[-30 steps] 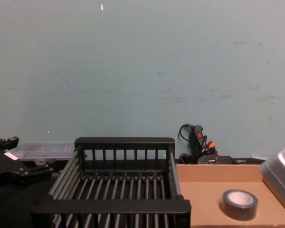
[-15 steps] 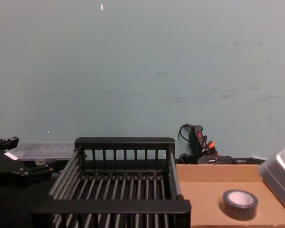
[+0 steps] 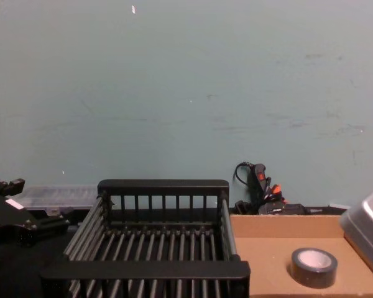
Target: Pick up the white tape and place it into the black box , Pick up the silver tape and place it into the brown box.
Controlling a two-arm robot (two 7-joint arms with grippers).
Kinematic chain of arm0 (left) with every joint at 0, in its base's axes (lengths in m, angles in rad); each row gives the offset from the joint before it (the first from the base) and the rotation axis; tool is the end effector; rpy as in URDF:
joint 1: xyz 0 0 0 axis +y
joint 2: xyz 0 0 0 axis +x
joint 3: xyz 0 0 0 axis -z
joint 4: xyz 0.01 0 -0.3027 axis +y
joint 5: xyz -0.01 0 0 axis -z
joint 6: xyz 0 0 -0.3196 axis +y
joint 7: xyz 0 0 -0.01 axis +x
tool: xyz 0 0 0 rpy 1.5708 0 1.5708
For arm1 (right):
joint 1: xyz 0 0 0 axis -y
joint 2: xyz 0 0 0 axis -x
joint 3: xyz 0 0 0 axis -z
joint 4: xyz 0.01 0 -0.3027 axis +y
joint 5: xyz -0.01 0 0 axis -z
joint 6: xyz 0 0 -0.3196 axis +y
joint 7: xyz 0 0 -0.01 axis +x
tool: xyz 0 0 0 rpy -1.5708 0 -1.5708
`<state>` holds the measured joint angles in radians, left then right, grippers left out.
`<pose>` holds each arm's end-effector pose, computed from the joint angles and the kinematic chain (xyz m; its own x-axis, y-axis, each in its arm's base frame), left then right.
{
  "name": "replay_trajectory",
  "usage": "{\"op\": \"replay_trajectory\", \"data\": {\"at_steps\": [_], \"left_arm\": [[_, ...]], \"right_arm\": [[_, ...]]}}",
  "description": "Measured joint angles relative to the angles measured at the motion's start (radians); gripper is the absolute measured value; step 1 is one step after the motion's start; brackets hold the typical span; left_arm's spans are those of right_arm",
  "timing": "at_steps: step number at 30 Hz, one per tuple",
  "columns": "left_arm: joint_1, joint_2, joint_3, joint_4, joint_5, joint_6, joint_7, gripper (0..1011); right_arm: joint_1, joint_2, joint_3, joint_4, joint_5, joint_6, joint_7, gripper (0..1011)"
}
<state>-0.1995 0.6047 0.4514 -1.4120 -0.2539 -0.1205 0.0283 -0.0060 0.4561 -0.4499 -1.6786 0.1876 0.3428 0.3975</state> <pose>0.3704 0.0870 -0.3146 0.2923 0.8803 0.3737 -0.9553 0.2873 0.0703 0.3027 0.0091 -0.3188 0.7391 -0.6726 0.0372 0.6066 0.6405 -0.4710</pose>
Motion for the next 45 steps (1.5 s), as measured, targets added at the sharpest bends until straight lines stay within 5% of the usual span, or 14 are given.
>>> {"op": "replay_trajectory", "data": {"at_steps": [17, 21, 45], "left_arm": [[0.0, 0.0, 0.0, 0.0, 0.0, 0.0, 0.0, 1001], [0.0, 0.0, 0.0, 0.0, 0.0, 0.0, 0.0, 1001], [0.0, 0.0, 0.0, 0.0, 0.0, 0.0, 0.0, 1001]], "right_arm": [[0.0, 0.0, 0.0, 0.0, 0.002, 0.0, 0.0, 182], [0.0, 0.0, 0.0, 0.0, 0.002, 0.0, 0.0, 121], [-0.002, 0.011, 0.015, -0.017, 0.022, -0.017, 0.018, 86]]}}
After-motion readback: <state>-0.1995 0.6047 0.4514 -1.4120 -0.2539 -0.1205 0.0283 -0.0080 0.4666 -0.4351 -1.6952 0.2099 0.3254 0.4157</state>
